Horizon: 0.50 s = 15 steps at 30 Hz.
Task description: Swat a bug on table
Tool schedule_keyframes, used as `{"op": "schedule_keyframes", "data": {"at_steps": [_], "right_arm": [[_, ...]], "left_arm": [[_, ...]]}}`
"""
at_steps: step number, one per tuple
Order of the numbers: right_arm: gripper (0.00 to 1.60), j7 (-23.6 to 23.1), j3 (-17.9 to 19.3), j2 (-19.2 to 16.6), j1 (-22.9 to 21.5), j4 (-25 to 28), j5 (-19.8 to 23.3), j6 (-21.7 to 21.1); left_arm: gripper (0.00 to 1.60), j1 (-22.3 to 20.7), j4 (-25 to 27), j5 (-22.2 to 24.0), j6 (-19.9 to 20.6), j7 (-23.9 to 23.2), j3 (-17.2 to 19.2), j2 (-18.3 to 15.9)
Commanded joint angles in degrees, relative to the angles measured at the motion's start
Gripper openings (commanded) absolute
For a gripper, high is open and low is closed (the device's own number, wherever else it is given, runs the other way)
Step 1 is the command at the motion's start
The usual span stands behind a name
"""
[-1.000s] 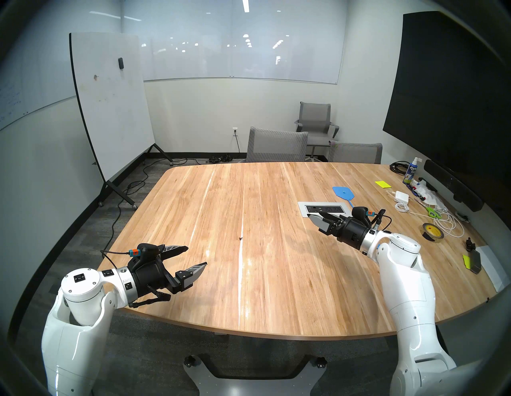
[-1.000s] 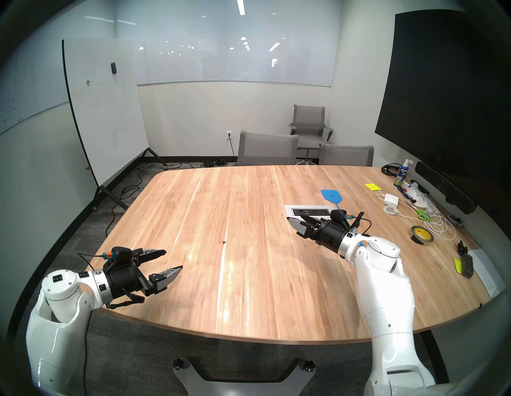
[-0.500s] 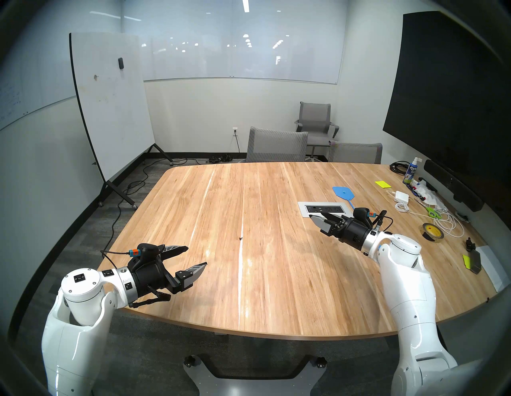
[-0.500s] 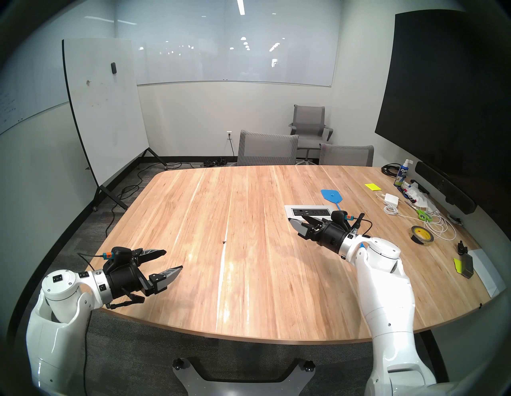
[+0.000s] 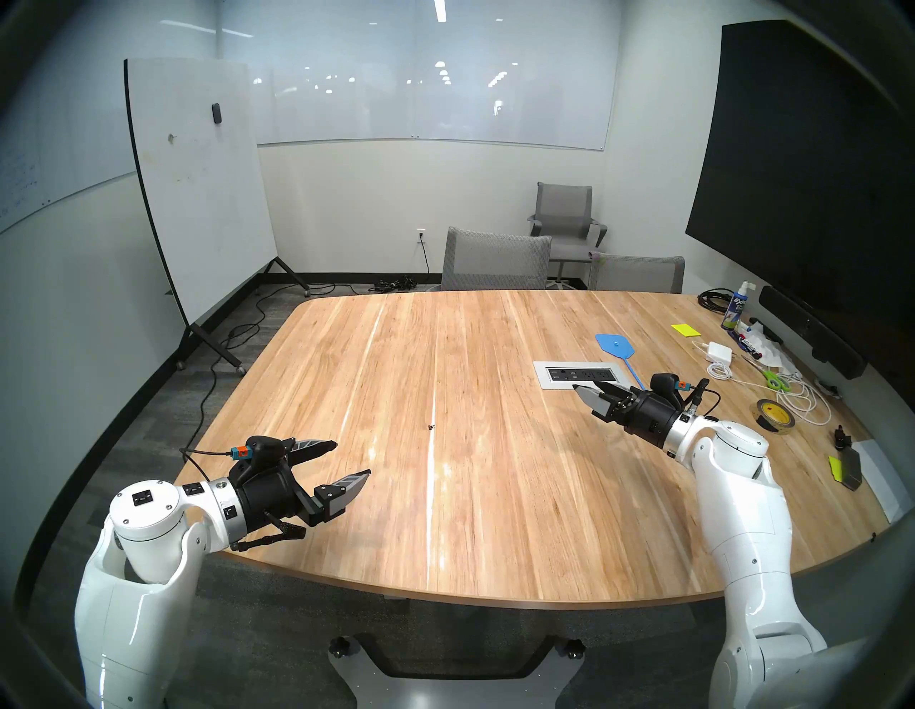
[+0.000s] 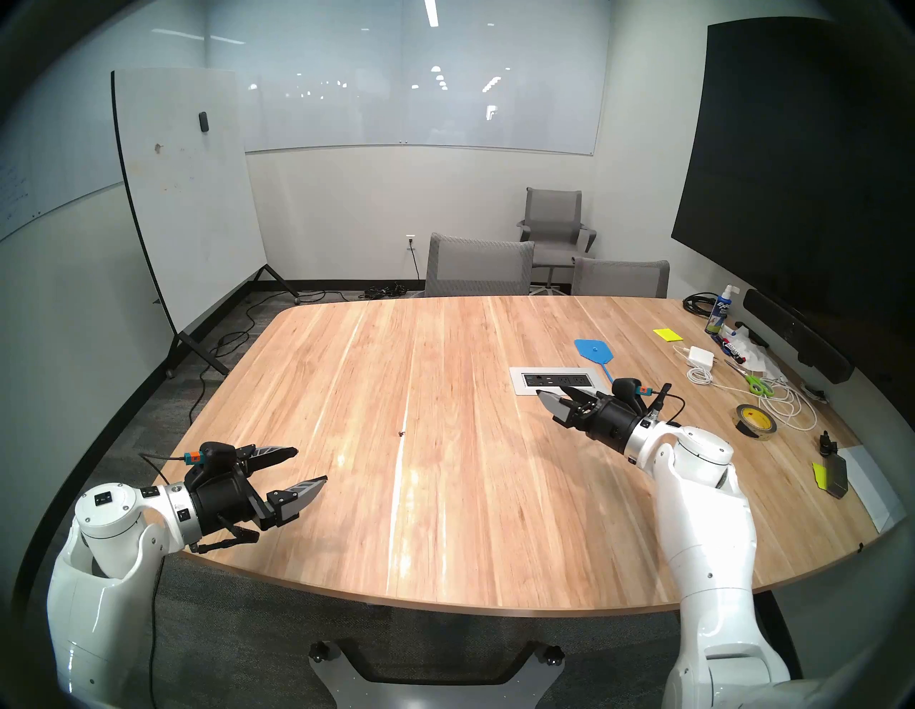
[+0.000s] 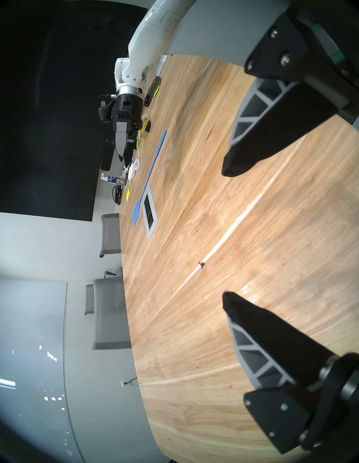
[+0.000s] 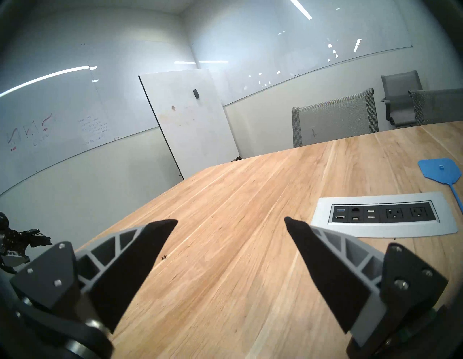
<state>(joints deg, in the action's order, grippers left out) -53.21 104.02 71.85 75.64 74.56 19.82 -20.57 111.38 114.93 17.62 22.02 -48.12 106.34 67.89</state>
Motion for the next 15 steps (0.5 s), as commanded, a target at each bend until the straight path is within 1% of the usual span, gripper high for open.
{"op": "schedule_keyframes", "data": {"at_steps": [1, 6, 15], "right_arm": [[1.60, 0.5, 0.5, -1.5, -2.3, -0.7, -1.0, 2.1], [1.60, 0.8, 1.0, -1.6, -2.8, -1.4, -1.7, 2.8], [1.60, 3.0, 2.0, -1.4, -3.9, -2.2, -3.0, 3.0]], "left_arm": [[1.60, -0.1, 0.8, 0.0, 0.0, -0.1, 0.1, -0.1], [1.60, -0.1, 0.8, 0.0, 0.0, -0.1, 0.1, -0.1], [1.60, -0.1, 0.8, 0.0, 0.0, -0.1, 0.1, -0.1]]}}
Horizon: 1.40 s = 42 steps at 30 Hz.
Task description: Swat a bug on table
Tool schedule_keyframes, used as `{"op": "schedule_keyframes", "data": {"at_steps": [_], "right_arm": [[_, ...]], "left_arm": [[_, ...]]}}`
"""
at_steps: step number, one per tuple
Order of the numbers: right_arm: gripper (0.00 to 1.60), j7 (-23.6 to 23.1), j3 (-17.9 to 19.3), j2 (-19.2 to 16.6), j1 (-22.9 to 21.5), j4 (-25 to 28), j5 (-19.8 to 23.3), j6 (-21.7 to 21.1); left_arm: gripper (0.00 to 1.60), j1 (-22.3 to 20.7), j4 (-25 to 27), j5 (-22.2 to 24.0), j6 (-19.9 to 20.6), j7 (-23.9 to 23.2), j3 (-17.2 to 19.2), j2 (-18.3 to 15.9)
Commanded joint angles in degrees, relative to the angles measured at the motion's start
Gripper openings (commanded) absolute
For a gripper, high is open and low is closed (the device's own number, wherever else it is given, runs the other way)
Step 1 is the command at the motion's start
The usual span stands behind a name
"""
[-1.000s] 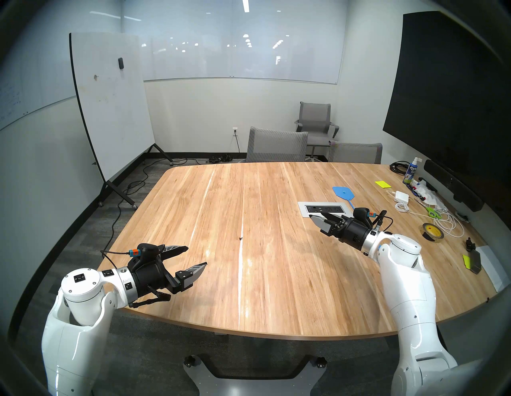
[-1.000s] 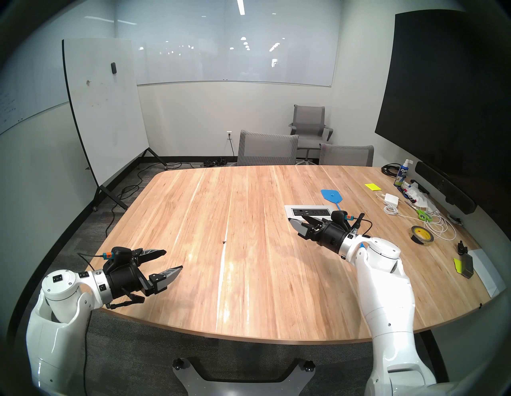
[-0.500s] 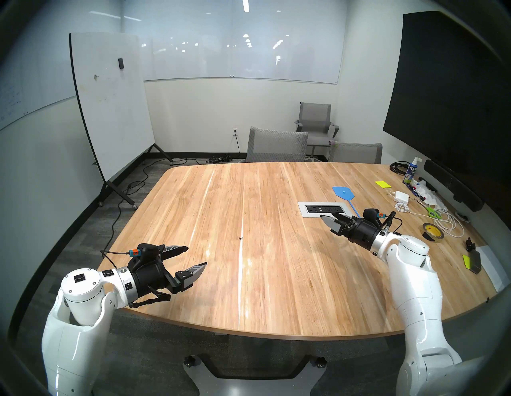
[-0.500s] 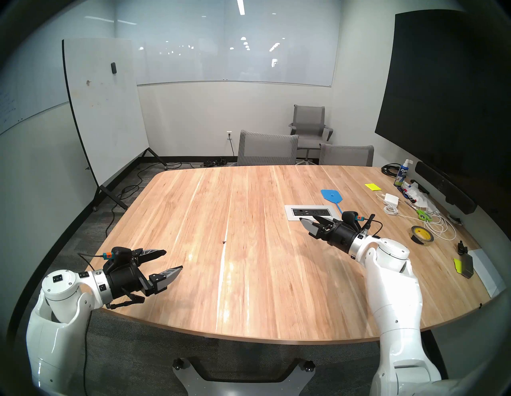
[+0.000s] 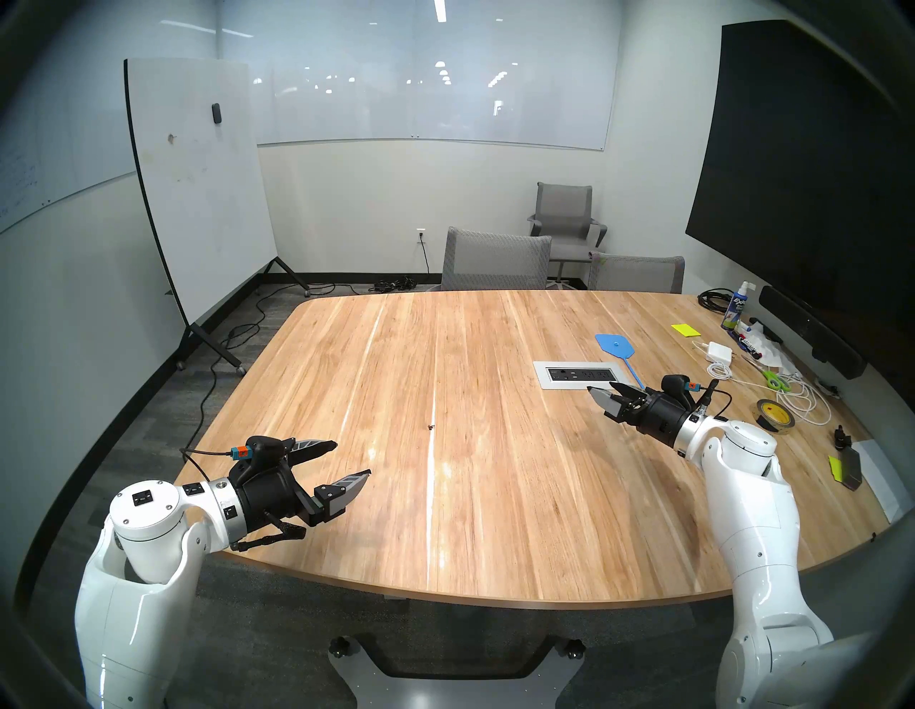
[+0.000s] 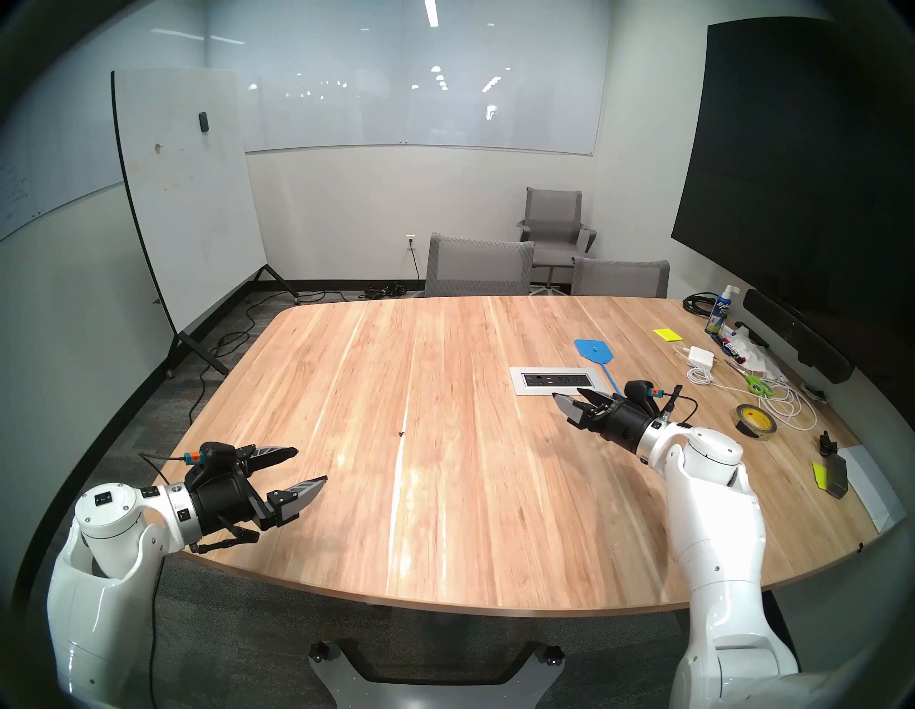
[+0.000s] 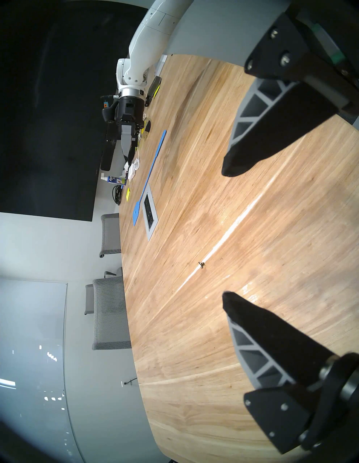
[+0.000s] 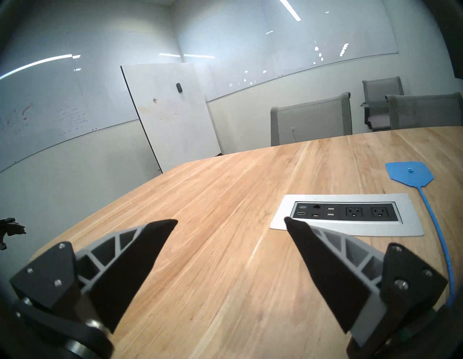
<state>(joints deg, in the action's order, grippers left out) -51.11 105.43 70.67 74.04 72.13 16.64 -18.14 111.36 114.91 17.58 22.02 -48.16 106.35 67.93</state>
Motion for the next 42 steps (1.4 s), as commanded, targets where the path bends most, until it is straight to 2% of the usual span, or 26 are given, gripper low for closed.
{"op": "schedule_keyframes", "data": {"at_steps": [1, 42], "right_arm": [[1.60, 1.1, 0.7, -0.3, -2.4, 0.1, 0.0, 0.6], [1.60, 3.0, 4.4, -5.6, -5.4, -7.4, -3.3, 3.3]], "left_arm": [[1.60, -0.1, 0.8, 0.0, 0.0, -0.1, 0.1, -0.1], [1.60, -0.1, 0.8, -0.1, 0.0, -0.2, 0.1, 0.0]]}}
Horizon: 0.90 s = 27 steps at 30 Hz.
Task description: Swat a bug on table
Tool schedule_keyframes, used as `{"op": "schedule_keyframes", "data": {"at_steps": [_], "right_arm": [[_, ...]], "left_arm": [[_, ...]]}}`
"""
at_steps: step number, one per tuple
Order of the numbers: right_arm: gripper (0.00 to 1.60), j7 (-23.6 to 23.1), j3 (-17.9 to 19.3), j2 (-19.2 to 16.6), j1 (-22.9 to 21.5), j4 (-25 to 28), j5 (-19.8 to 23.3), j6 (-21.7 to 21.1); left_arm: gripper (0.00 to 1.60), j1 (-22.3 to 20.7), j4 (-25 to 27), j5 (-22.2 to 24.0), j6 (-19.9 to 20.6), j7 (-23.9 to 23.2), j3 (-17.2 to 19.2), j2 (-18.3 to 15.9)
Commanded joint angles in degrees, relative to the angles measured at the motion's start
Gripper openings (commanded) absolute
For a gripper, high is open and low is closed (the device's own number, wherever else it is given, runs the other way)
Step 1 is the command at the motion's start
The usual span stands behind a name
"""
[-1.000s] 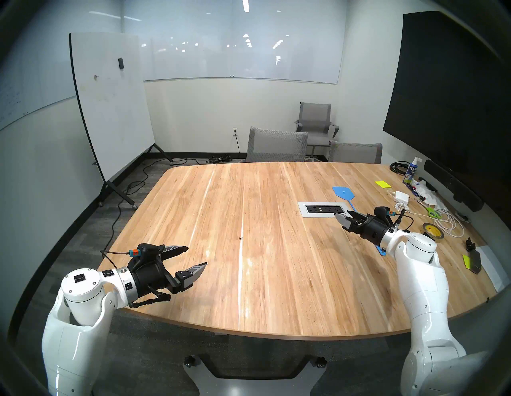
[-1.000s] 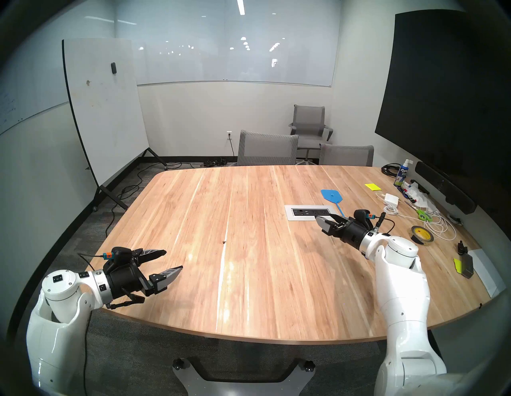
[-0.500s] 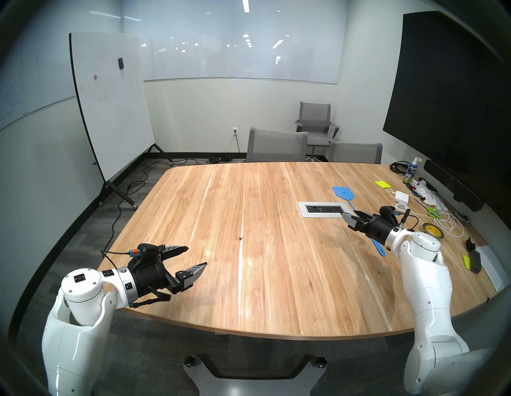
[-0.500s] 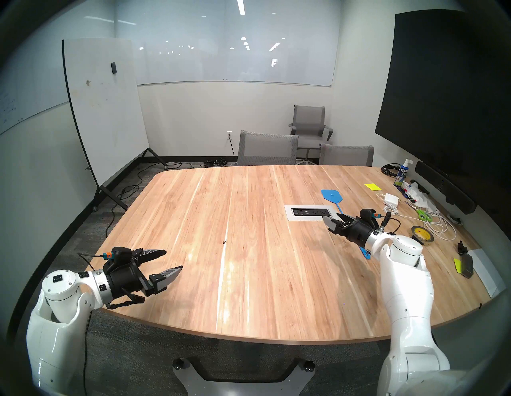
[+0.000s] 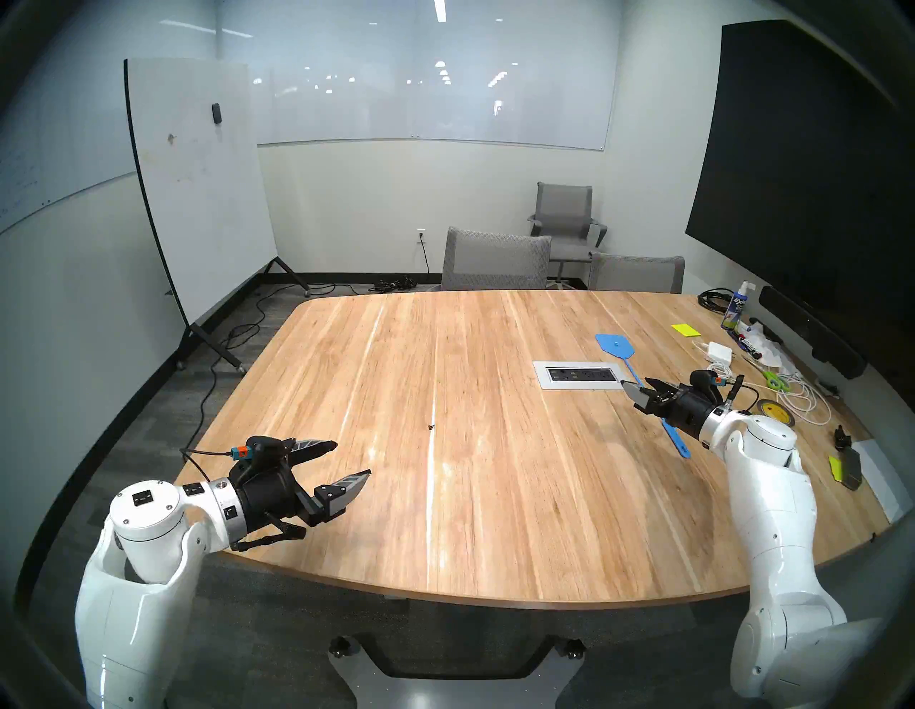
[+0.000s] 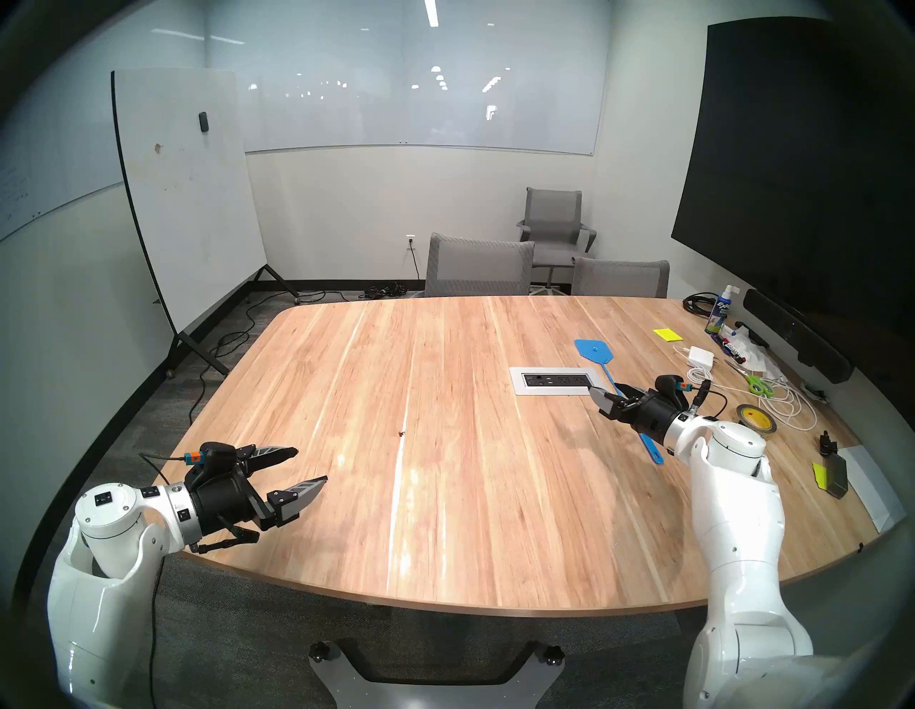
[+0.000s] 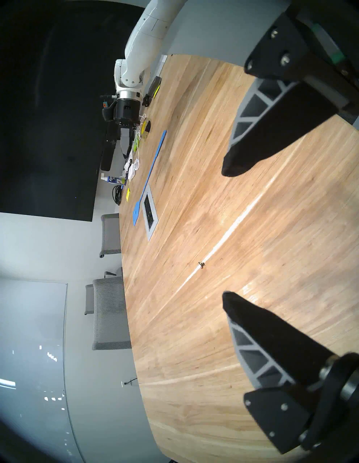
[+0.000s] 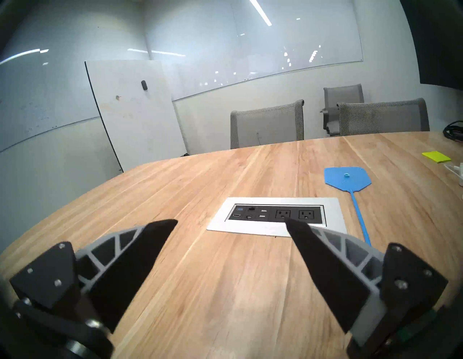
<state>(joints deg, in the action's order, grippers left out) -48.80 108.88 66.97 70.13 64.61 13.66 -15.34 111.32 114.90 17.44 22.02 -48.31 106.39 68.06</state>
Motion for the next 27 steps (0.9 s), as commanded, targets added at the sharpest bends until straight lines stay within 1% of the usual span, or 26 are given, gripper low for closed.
{"op": "schedule_keyframes", "data": {"at_steps": [1, 5, 8, 11, 12, 13, 14, 16, 19, 20, 22, 27], "right_arm": [[1.60, 0.8, 1.1, -2.1, -1.4, 0.0, -0.6, 0.7], [1.60, 2.0, 1.1, -3.0, -1.4, -0.2, -1.9, -0.1], [1.60, 4.1, 0.7, -3.5, -1.3, 0.2, -3.9, -1.4], [1.60, 5.5, 0.1, -3.9, -1.3, 0.5, -5.9, -1.8], [1.60, 6.3, -0.2, -4.0, -1.2, 0.7, -6.9, -2.0], [1.60, 6.3, -0.2, -4.0, -1.2, 0.7, -6.9, -2.0], [1.60, 7.1, -0.4, -3.9, -1.2, 1.1, -7.9, -3.2], [1.60, 7.8, -1.1, -3.9, -1.2, 1.3, -9.0, -3.9], [1.60, 8.8, -1.5, -3.7, -1.2, 1.6, -10.1, -3.8], [1.60, 9.7, -1.8, -3.4, -1.5, 1.8, -10.8, -4.9], [1.60, 9.9, -2.0, -3.4, -1.6, 1.8, -11.2, -4.7], [1.60, 12.0, -2.8, -3.2, -3.6, 0.5, -12.7, -5.9]], "left_arm": [[1.60, -0.1, 0.8, 0.0, 0.0, -0.1, 0.1, -0.1], [1.60, -0.1, 0.8, 0.0, 0.0, -0.1, 0.1, -0.1], [1.60, -0.1, 0.8, 0.0, 0.0, -0.1, 0.1, -0.1], [1.60, -0.1, 0.8, 0.0, 0.1, -0.1, 0.1, -0.1], [1.60, -0.1, 0.8, 0.0, 0.1, -0.1, 0.1, -0.1], [1.60, -0.1, 0.8, 0.0, 0.1, -0.1, 0.1, -0.1], [1.60, -0.1, 0.8, 0.0, 0.1, -0.1, 0.1, -0.1], [1.60, -0.1, 0.8, -0.1, 0.1, -0.1, 0.1, -0.1], [1.60, -0.1, 0.8, -0.1, 0.1, -0.1, 0.1, -0.1], [1.60, -0.1, 0.8, -0.1, 0.1, -0.1, 0.1, -0.1], [1.60, -0.1, 0.8, -0.1, 0.1, -0.1, 0.1, -0.1], [1.60, -0.1, 0.8, -0.1, 0.1, -0.2, 0.1, -0.1]]}}
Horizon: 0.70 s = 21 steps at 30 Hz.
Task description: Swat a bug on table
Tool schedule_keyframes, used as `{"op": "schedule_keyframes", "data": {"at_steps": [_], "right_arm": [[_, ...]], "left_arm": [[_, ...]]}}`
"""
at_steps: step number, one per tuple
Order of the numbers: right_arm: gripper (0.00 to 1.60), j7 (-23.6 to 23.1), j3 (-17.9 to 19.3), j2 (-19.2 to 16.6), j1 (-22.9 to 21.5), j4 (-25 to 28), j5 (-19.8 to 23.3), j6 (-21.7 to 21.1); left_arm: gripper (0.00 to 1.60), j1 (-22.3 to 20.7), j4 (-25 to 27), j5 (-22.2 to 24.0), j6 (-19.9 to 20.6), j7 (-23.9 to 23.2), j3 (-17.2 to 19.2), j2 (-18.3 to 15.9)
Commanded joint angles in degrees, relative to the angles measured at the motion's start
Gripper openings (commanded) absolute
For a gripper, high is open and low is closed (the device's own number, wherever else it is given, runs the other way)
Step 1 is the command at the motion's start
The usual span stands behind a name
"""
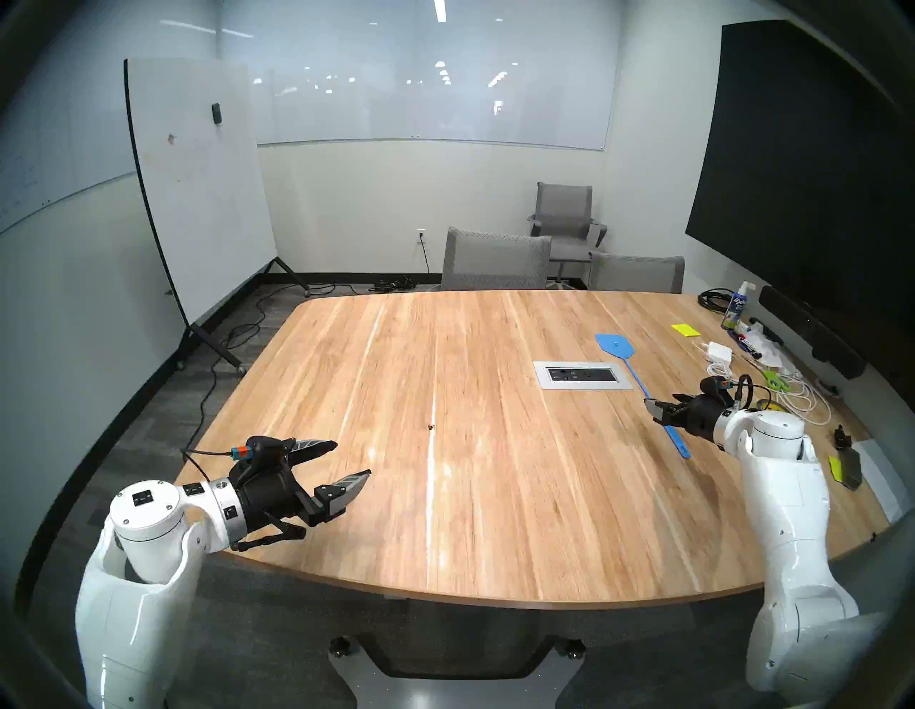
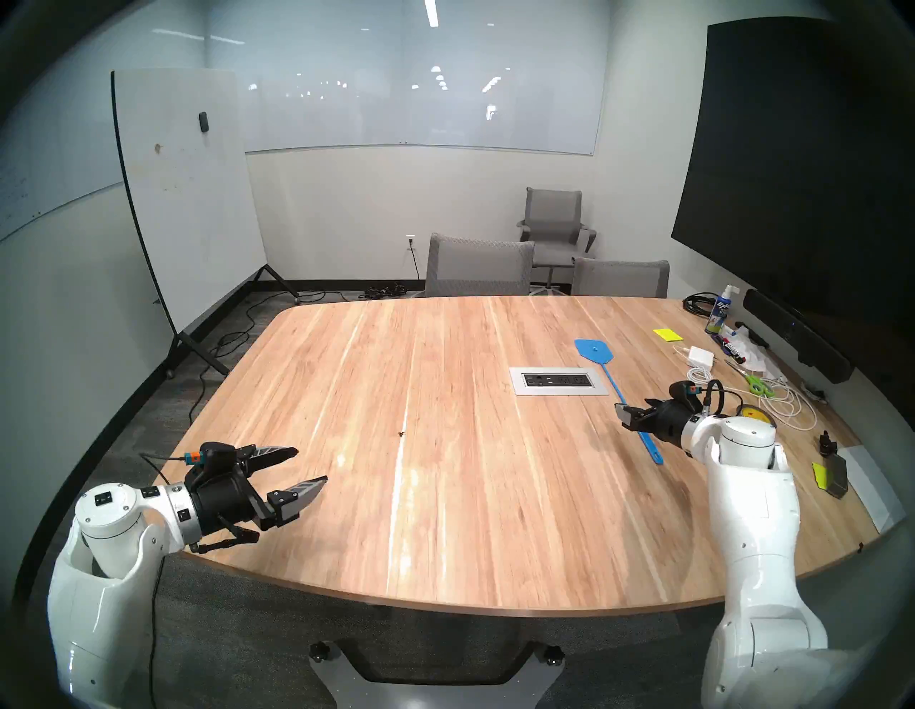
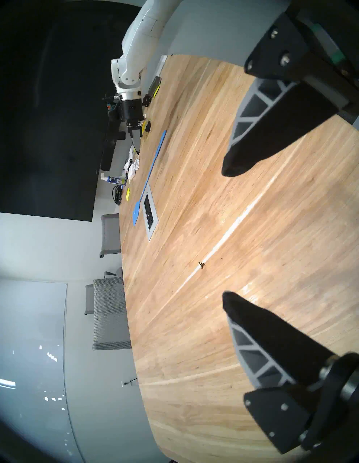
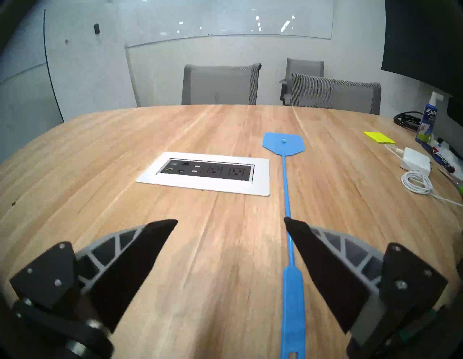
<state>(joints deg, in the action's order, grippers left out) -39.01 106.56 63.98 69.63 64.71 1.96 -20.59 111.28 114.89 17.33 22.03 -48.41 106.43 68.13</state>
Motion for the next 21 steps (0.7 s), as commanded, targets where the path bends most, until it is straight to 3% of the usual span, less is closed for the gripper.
{"op": "schedule_keyframes", "data": {"at_steps": [1, 21], "right_arm": [[1.60, 2.5, -0.7, -0.2, -3.6, -0.2, -1.3, -0.6], [1.60, 3.5, -2.0, -1.6, -10.1, -10.7, -3.6, -0.5]], "left_arm": [[1.60, -0.1, 0.8, 0.0, 0.0, -0.1, 0.1, -0.1], [1.60, -0.1, 0.7, -0.1, 0.0, -0.1, 0.1, -0.1]]}}
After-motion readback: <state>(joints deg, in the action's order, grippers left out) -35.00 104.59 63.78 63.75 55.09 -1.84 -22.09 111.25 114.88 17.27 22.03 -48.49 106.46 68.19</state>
